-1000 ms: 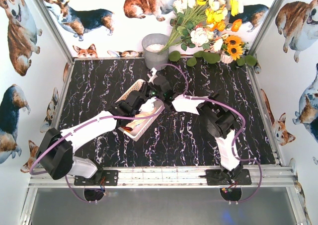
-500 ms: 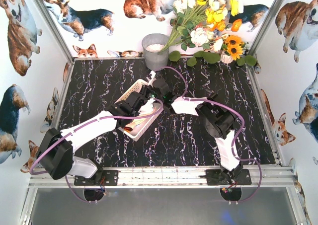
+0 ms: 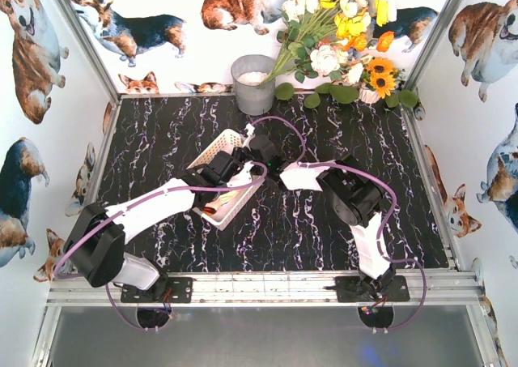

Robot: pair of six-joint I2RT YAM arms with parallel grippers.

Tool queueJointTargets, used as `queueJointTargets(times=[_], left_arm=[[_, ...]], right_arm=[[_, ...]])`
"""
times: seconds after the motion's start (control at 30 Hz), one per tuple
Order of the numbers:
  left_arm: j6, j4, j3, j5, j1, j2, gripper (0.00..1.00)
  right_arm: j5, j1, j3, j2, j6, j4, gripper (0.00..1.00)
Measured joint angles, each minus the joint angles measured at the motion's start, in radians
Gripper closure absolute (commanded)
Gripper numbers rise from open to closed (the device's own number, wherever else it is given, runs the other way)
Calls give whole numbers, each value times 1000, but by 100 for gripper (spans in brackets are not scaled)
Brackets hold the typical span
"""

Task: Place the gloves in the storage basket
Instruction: Place the glove in the bin.

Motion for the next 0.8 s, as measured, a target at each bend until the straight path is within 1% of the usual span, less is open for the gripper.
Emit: queueJointTargets(times=[0.13, 0.4, 0.53, 0.67, 0.8], left_arm=[[-19, -19, 0, -15, 1, 15, 72], [-41, -90, 0, -69, 8, 38, 54], [-54, -108, 0, -89, 8, 37, 53], [-66, -113, 0, -108, 8, 25, 57], [-72, -113, 0, -110, 8, 8, 58]], right_arm=[[3, 0, -17, 0, 0, 1, 100], [11, -1, -58, 0, 1, 1, 100], [23, -1, -58, 0, 9, 5, 100], [53, 3, -59, 0, 30, 16, 100], [110, 18, -76, 0, 64, 48, 100]])
